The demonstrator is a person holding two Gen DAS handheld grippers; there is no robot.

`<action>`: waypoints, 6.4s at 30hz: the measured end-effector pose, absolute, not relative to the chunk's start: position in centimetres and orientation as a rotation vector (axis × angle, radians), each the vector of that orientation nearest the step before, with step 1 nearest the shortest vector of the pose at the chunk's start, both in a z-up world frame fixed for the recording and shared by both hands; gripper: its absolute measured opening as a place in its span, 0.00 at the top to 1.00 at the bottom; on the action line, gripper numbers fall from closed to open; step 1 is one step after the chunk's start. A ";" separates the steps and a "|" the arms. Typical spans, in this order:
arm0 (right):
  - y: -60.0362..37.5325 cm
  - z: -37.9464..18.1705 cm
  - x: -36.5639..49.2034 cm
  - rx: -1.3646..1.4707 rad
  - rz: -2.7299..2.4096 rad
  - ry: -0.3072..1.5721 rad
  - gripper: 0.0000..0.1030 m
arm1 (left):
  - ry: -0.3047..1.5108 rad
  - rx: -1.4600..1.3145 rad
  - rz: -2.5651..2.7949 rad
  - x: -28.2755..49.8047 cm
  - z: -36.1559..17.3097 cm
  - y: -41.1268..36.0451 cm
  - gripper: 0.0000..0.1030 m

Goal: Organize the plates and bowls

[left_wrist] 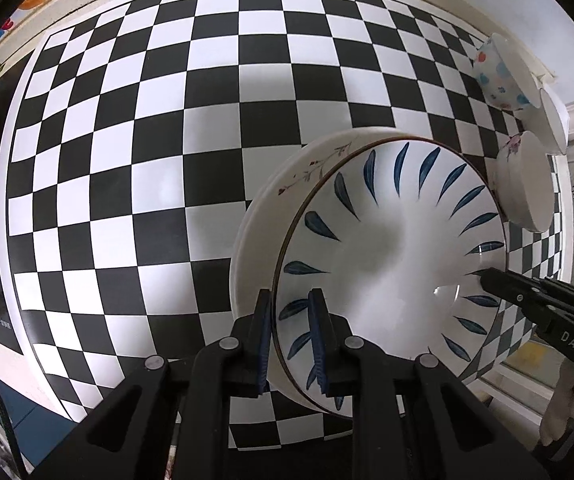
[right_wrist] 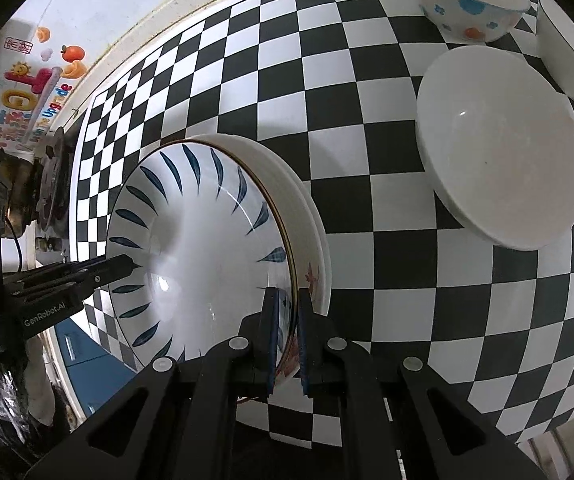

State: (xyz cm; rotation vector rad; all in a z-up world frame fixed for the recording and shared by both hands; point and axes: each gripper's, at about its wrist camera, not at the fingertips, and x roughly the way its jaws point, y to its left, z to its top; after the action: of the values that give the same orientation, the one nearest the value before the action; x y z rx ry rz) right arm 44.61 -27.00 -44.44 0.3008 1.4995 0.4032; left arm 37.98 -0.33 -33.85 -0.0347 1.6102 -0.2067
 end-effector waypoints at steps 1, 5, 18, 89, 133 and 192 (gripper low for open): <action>-26.5 -44.4 44.9 0.298 0.404 1.502 0.90 | 1.614 -0.034 -0.205 38.0 -34.0 -0.3 0.85; -26.5 -44.8 45.0 0.298 0.406 1.510 0.90 | 1.626 -0.028 -0.195 37.9 -34.7 -0.5 0.85; -25.9 -45.6 45.2 0.276 0.393 1.514 0.90 | 1.641 -0.022 -0.167 38.0 -35.8 -1.4 0.85; -25.2 -18.8 31.5 0.139 0.325 1.182 0.23 | 1.289 -0.031 -0.194 26.7 -11.3 0.5 0.66; -45.0 -47.9 53.7 0.391 0.319 1.529 0.87 | 1.674 -0.129 -0.322 44.8 -36.4 -23.9 0.83; -47.8 -44.6 73.5 0.308 0.451 1.553 0.68 | 1.673 -0.221 -0.317 58.4 -36.8 -29.2 0.75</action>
State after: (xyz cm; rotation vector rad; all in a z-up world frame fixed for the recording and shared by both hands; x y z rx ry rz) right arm 73.54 -47.79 -44.64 0.3078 1.5534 0.4505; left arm 58.41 -29.22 -36.85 -0.2211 1.6729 -0.3165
